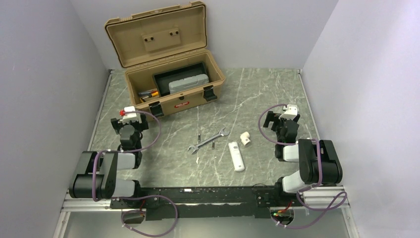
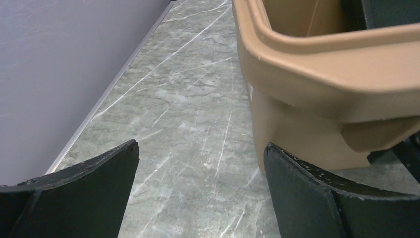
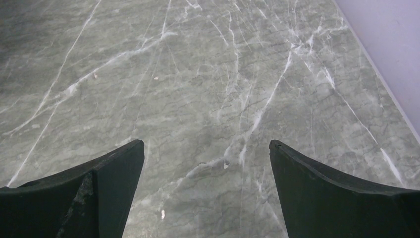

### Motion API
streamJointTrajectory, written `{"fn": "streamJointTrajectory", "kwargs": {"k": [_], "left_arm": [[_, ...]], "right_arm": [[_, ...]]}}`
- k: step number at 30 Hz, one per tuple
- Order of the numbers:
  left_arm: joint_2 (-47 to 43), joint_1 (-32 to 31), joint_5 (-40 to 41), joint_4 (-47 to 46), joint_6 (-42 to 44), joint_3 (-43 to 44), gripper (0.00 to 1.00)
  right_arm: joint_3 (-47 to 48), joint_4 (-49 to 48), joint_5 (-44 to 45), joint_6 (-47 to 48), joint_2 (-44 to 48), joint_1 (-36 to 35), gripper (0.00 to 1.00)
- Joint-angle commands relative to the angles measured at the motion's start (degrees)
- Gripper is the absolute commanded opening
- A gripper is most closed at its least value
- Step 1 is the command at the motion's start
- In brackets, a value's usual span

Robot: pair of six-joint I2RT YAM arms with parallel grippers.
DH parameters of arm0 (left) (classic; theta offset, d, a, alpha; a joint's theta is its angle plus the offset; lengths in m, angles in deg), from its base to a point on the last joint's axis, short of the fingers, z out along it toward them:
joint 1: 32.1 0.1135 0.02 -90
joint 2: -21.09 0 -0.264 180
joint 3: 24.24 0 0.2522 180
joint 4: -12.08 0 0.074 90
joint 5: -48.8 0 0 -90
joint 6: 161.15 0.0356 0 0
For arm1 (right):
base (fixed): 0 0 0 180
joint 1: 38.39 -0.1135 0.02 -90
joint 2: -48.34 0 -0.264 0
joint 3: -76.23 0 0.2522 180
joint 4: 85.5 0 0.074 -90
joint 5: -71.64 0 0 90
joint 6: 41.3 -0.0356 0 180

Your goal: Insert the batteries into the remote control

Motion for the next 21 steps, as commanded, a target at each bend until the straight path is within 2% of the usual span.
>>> {"fn": "streamJointTrajectory", "kwargs": {"k": [1, 3, 4, 8, 10, 15, 16, 18, 21], "left_arm": [[-2.4, -0.7, -0.5, -8.7, 0.4, -3.3, 0.99], [-5.7, -1.7, 0.4, -7.7, 1.5, -4.0, 0.99], [-8.4, -2.7, 2.3, -4.0, 1.6, -3.2, 0.99], [-19.2, -3.9, 6.6, 23.6, -5.9, 3.8, 0.99], [-22.9, -3.9, 7.4, 32.0, -9.7, 5.5, 0.99], [-29.6, -4.5, 6.6, 41.4, -14.5, 7.1, 0.99], [-30.3, -4.6, 6.6, 43.3, -15.7, 7.7, 0.99], [-30.9, -4.7, 6.5, 47.2, -17.7, 9.4, 0.99], [-31.3, -4.7, 7.4, 54.9, -21.7, 12.3, 0.99]], "right_arm": [[0.4, -2.6, -1.9, 1.0, 1.6, -0.1, 1.00], [0.4, 0.2, -4.5, 1.6, 5.3, -0.2, 1.00], [1.1, 4.4, -4.7, 1.6, 7.5, -0.3, 1.00], [3.0, 18.6, -2.9, -1.5, 16.5, -0.4, 1.00], [2.7, 22.9, -3.3, -3.4, 20.5, -0.4, 1.00], [3.7, 34.0, -2.7, -11.2, 30.2, -0.4, 1.00], [4.7, 37.2, 0.2, -13.9, 31.7, -0.3, 1.00], [7.7, 44.2, 4.1, -17.5, 33.8, -0.3, 1.00], [10.6, 48.9, 2.8, -19.2, 35.1, -0.3, 1.00]]}}
